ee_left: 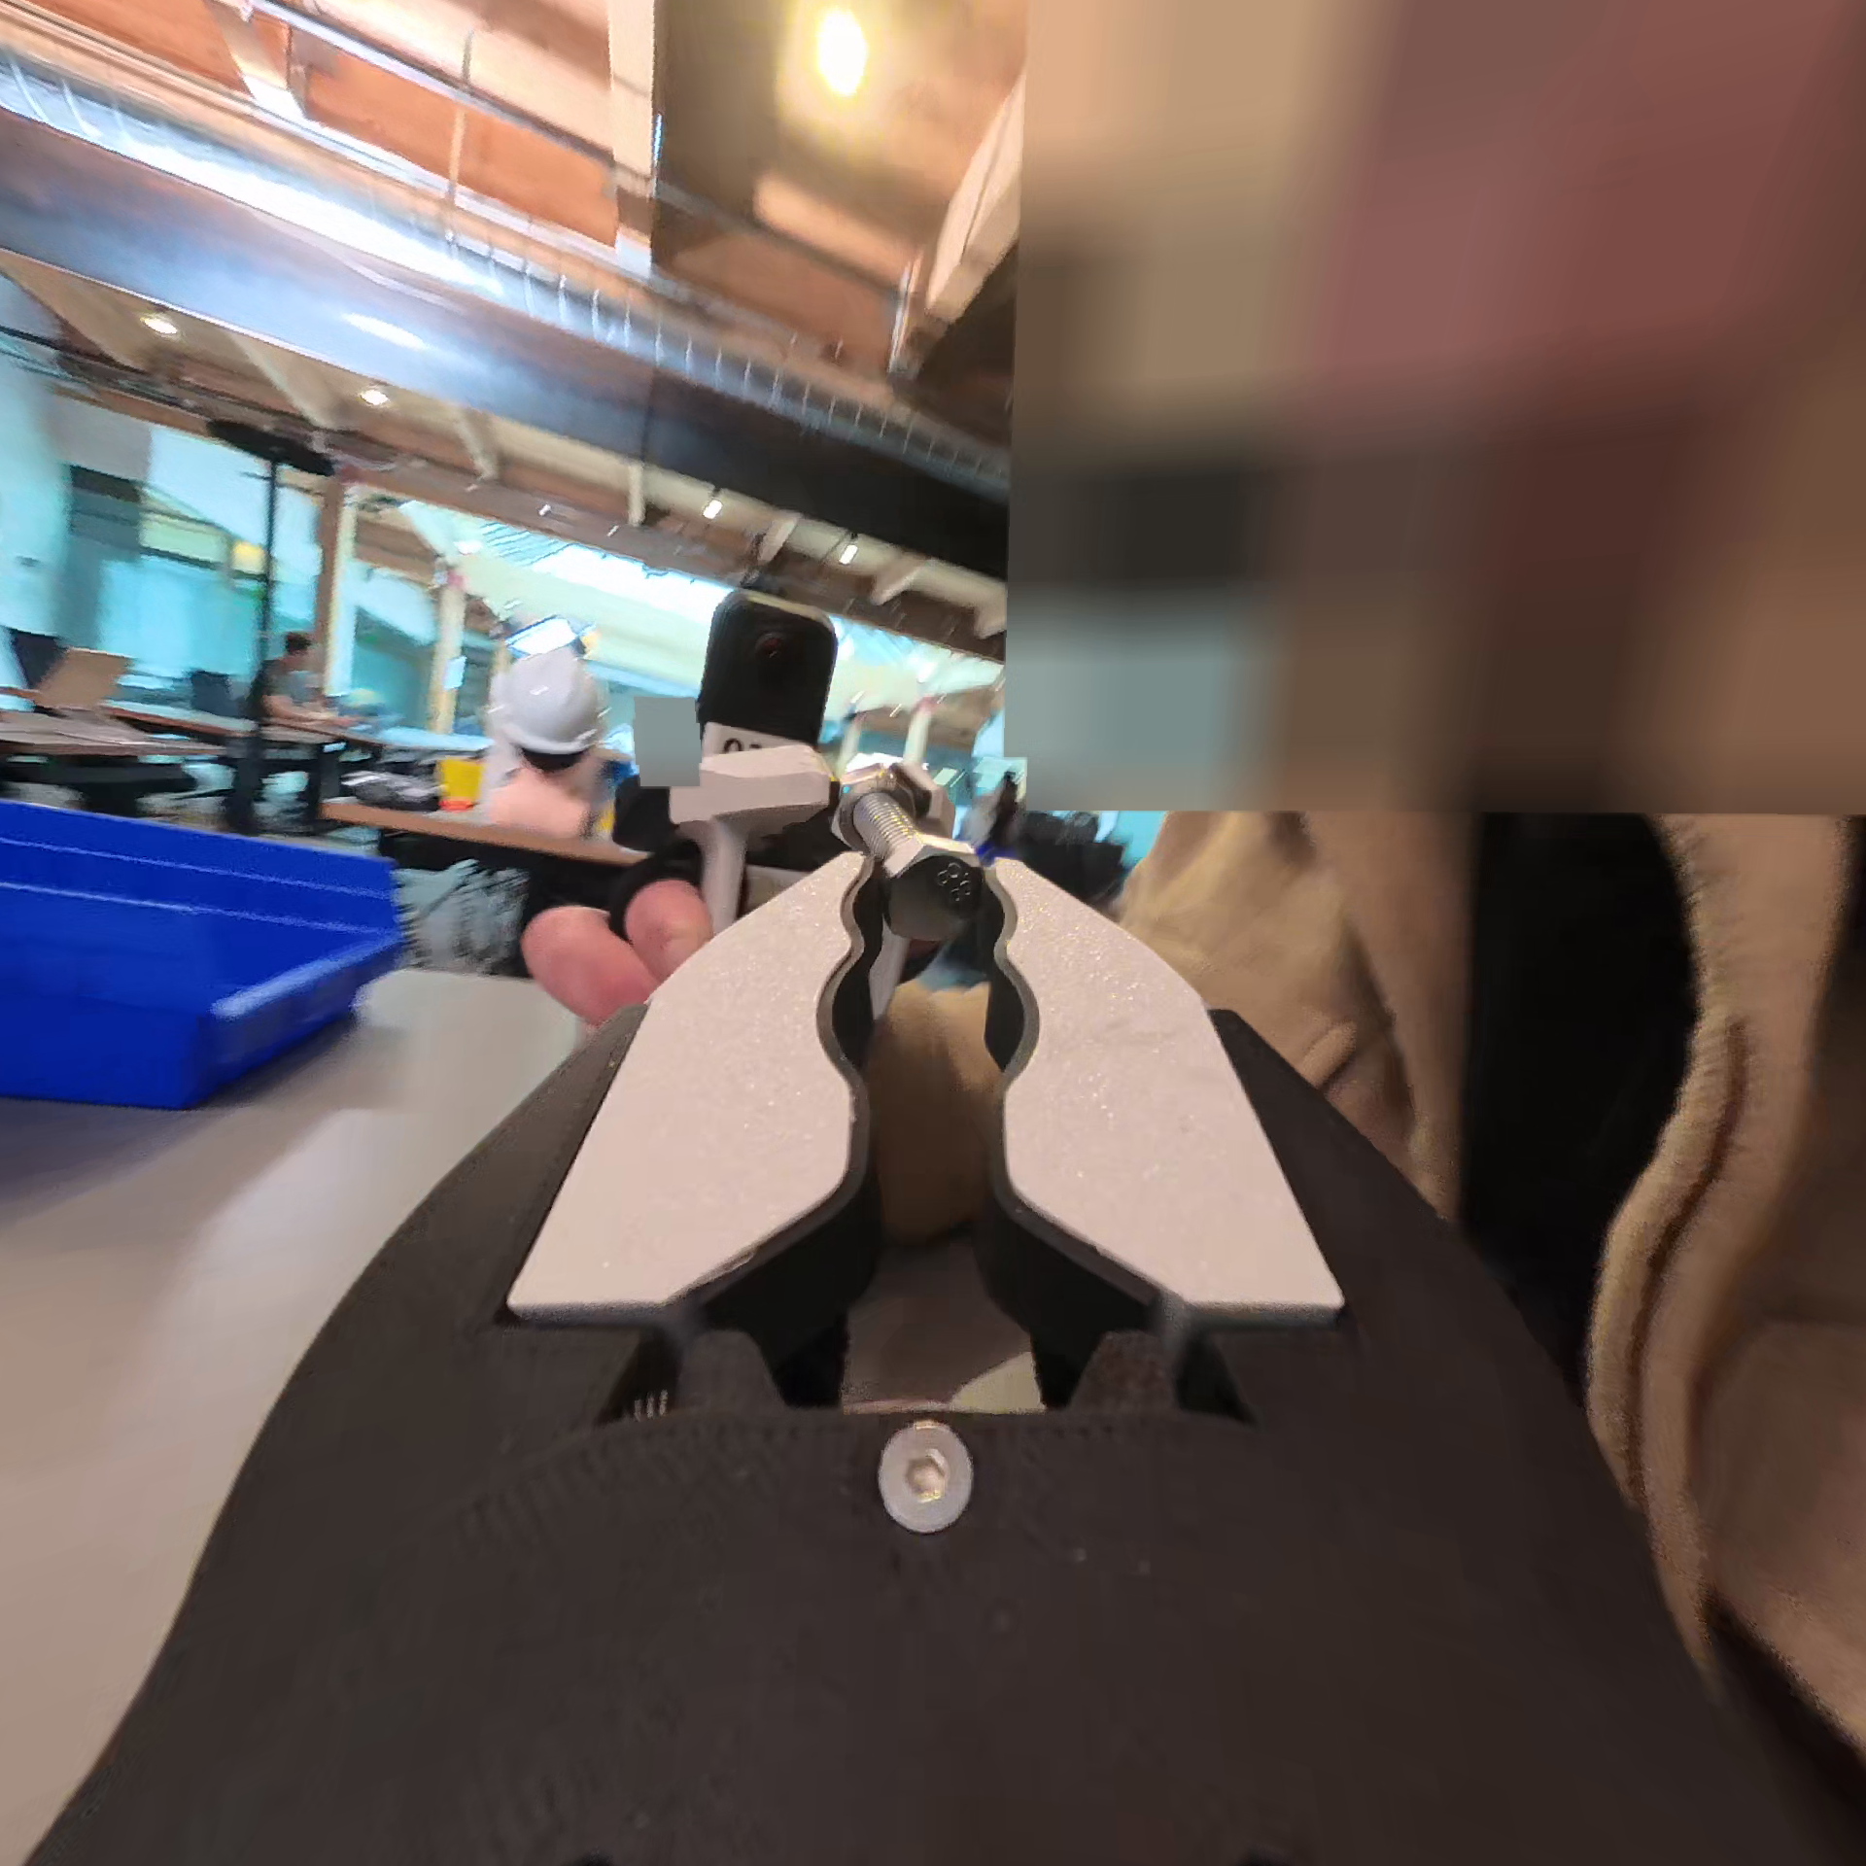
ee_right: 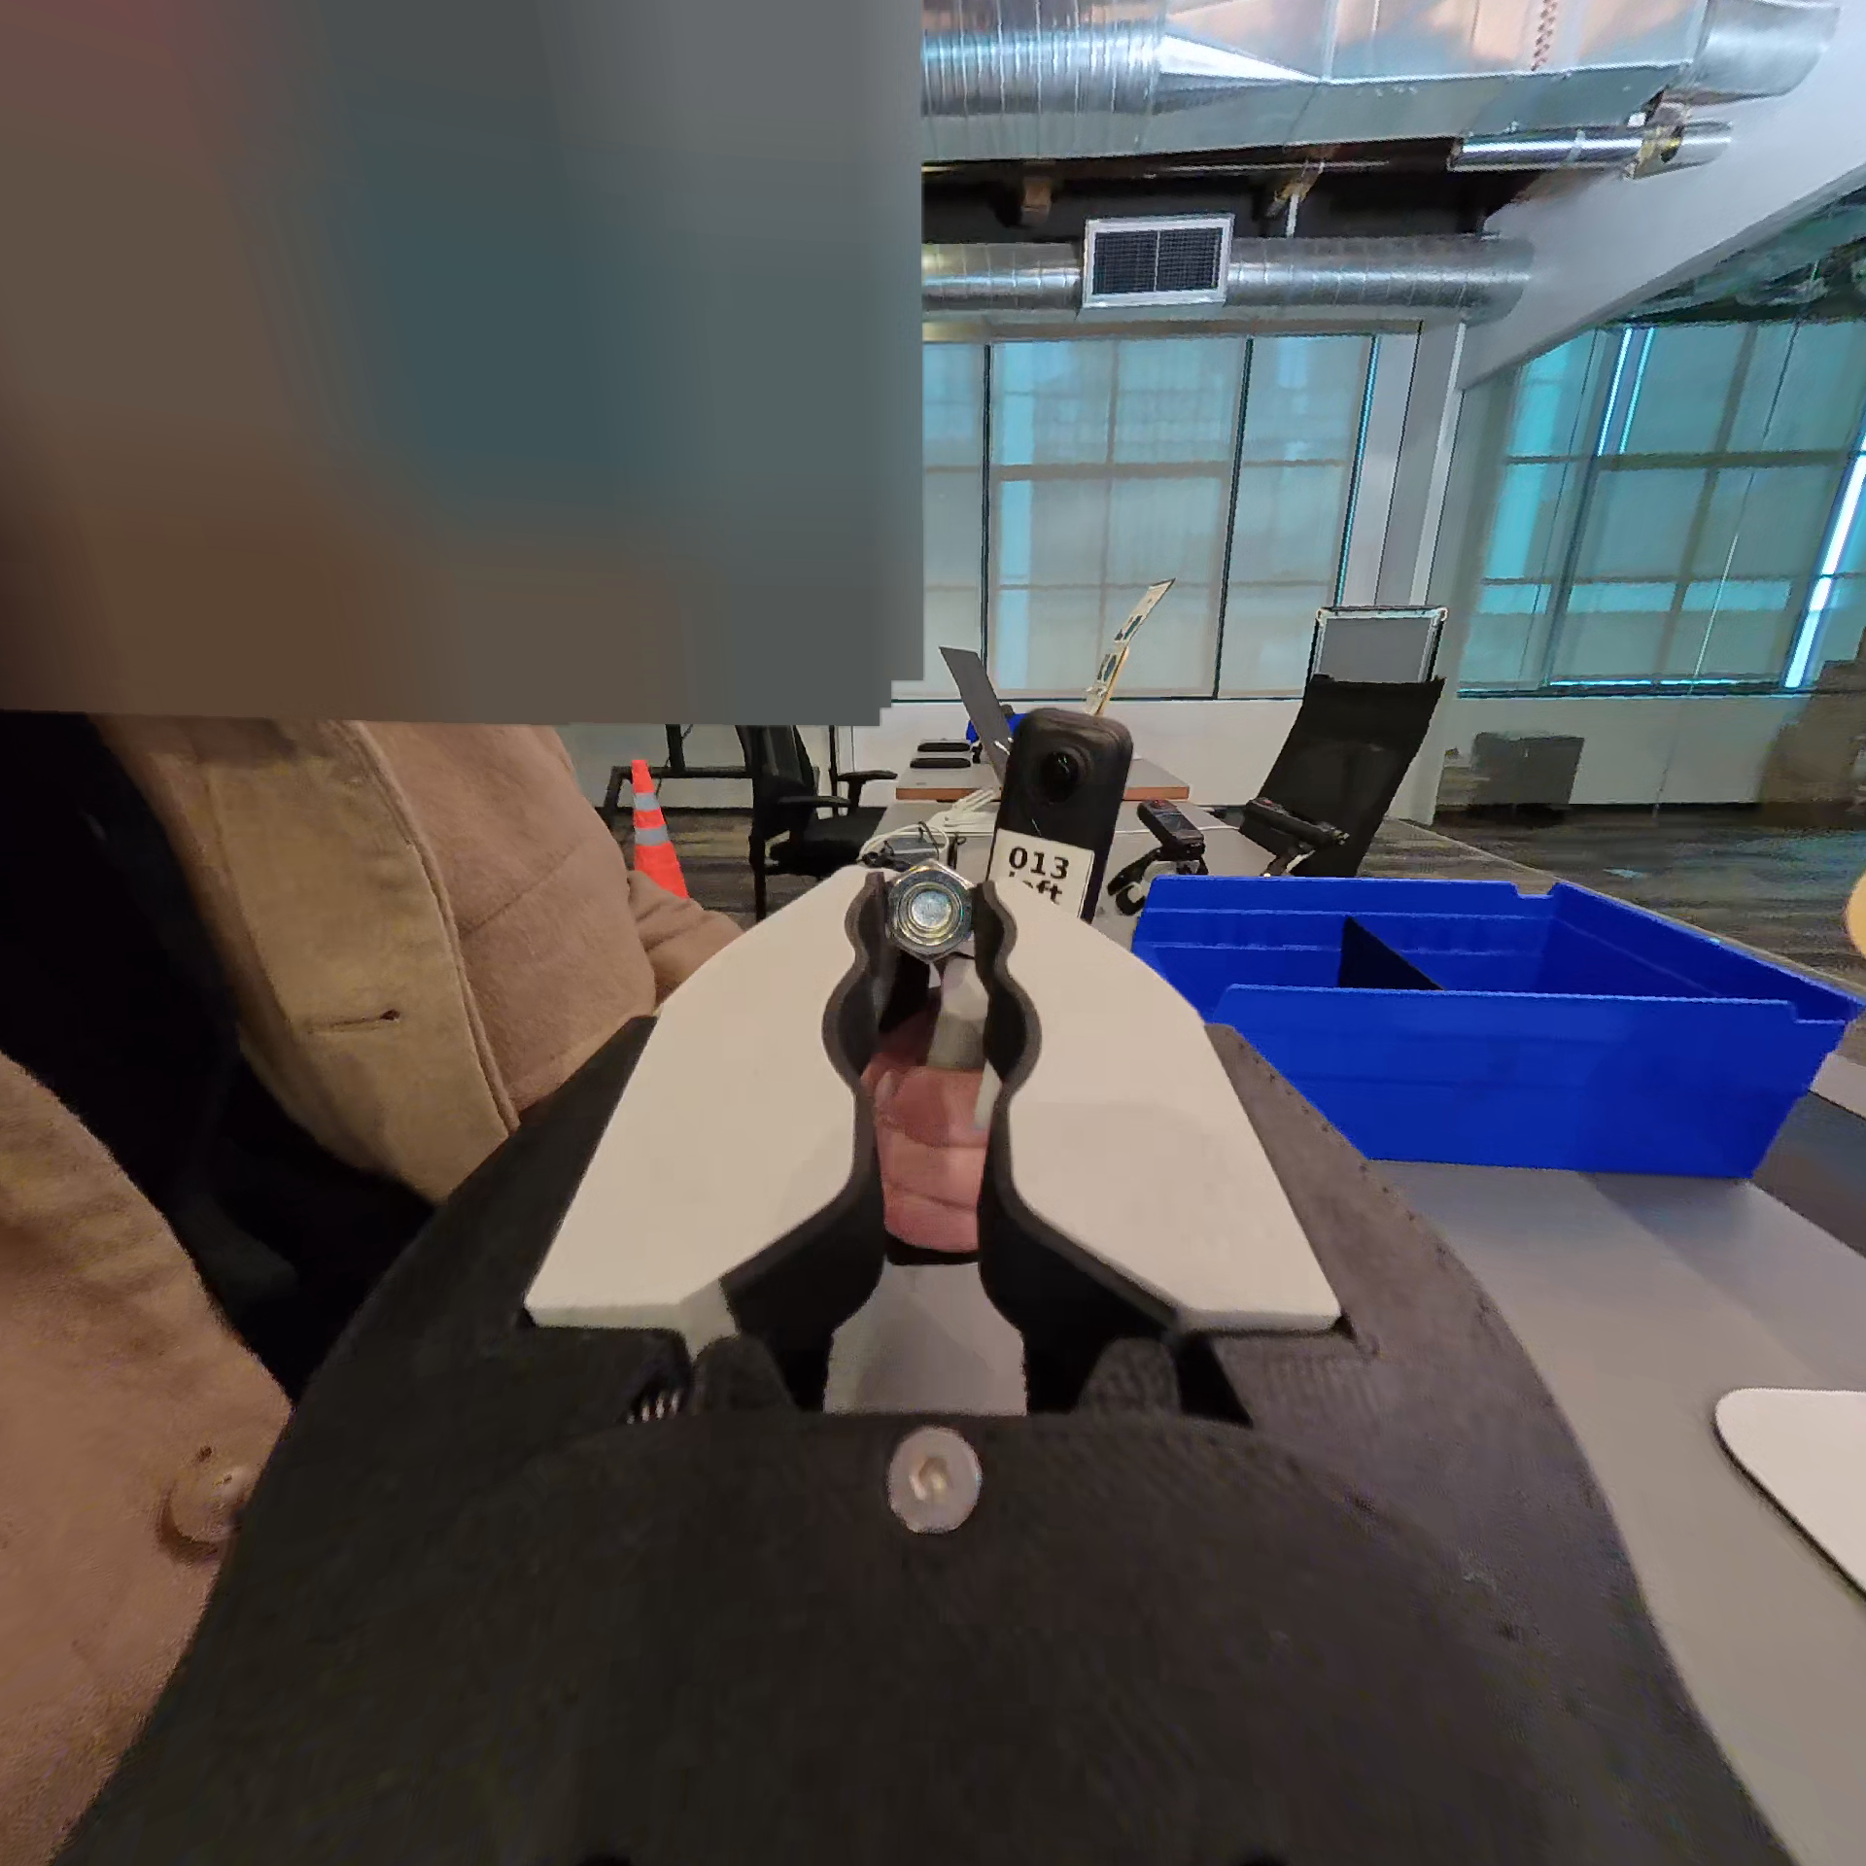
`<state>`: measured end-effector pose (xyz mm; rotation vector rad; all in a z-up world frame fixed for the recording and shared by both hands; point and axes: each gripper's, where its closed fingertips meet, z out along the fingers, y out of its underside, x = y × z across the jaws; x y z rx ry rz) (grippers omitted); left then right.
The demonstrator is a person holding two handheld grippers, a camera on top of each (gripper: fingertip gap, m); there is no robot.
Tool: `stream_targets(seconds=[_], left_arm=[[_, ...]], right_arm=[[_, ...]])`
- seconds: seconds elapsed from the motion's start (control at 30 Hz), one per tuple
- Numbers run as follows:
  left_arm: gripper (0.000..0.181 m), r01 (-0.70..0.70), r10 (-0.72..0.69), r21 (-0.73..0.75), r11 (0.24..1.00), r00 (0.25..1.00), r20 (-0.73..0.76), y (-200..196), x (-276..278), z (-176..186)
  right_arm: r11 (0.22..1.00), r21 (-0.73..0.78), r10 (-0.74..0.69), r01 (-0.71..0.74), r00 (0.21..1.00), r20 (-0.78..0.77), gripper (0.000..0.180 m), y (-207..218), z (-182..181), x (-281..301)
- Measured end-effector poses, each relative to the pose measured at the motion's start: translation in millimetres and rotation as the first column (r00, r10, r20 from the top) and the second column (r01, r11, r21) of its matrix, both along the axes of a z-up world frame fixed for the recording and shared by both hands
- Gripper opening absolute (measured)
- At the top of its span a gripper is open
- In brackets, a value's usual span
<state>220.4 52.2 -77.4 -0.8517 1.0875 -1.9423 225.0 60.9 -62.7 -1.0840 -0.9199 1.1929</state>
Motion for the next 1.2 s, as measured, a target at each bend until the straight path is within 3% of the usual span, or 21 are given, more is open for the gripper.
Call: stream_targets(seconds=[0.23, 0.4, 0.63, 0.93, 1.03, 1.2], left_arm=[[0.017, -0.099, 0.117, 0.227, 0.969, 0.991, -0.067, 2.7, 1.0, -1.5], [0.017, -0.162, 0.218, 0.411, 0.897, 0.972, -0.093, 5.1, 0.6, -4.3], [0.017, -0.209, 0.361, 0.686, 0.697, 0.929, -0.084, 7.6, -0.8, -8.0], [0.017, -0.199, 0.542, 0.925, 0.324, 0.840, -0.009, 20.6, -2.2, -23.0], [0.017, -0.197, 0.564, 0.951, 0.238, 0.825, 0.029, 21.7, -2.2, -24.0], [0.017, -0.189, 0.570, 0.962, 0.198, 0.820, 0.043, 21.4, -1.5, -25.0]], right_arm=[[0.991, -0.123, 0.038, -0.049, 0.996, -0.087, 0.017, 3.3, -1.8, 1.2], [0.972, -0.214, 0.066, -0.098, 0.986, -0.153, 0.018, 6.5, -3.5, 1.6], [0.916, -0.341, 0.130, -0.209, 0.962, -0.241, 0.018, 9.4, -6.5, 1.9], [0.804, -0.527, 0.119, -0.274, 0.944, -0.308, 0.017, 21.6, -21.5, 3.6], [0.775, -0.556, 0.130, -0.300, 0.937, -0.324, 0.017, 22.4, -22.9, 4.4], [0.776, -0.551, 0.140, -0.307, 0.936, -0.324, 0.017, 21.9, -24.3, 6.5]])
